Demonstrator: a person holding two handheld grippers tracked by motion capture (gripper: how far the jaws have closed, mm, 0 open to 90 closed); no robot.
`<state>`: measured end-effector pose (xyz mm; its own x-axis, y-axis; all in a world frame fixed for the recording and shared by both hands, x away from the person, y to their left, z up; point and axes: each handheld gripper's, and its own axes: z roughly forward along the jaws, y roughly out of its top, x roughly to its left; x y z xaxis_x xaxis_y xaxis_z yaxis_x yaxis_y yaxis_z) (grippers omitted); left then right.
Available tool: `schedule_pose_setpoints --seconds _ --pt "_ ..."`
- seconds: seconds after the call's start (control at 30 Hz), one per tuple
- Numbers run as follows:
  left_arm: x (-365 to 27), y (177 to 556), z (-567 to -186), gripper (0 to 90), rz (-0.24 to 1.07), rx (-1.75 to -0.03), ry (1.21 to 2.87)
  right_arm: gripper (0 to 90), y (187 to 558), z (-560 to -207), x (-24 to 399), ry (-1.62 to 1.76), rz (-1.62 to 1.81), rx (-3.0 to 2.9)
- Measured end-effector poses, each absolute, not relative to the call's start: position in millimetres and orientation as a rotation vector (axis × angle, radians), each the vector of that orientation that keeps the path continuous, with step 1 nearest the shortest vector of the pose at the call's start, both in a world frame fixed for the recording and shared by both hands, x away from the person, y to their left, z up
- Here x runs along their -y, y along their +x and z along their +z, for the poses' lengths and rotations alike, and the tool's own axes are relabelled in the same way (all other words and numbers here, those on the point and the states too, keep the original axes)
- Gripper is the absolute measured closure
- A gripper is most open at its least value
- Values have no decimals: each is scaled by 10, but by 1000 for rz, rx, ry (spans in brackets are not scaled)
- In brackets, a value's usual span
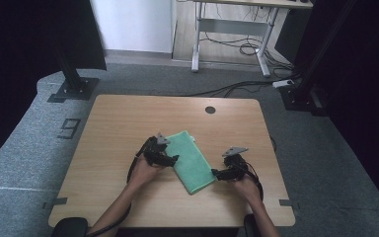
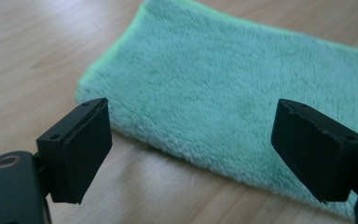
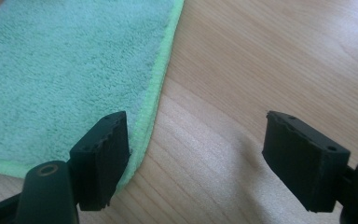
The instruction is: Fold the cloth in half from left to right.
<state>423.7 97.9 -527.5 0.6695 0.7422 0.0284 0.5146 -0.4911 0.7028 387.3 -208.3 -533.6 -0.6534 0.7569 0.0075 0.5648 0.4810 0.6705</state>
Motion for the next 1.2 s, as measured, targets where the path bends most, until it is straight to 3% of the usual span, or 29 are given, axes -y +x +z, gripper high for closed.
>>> schedule_pose_setpoints --seconds 0.17,0.87,1.2 --pt "-930 4218 -5390 128 496 -967 2271 224 3856 -5373 2058 1109 916 -2449" --pt "-1191 4358 -5452 135 368 -1030 2216 235 3646 -5416 1752 1046 944 -2520" --pt "-1325 4487 -5454 134 369 -1007 2223 221 3568 -5421 1490 998 957 -2546"
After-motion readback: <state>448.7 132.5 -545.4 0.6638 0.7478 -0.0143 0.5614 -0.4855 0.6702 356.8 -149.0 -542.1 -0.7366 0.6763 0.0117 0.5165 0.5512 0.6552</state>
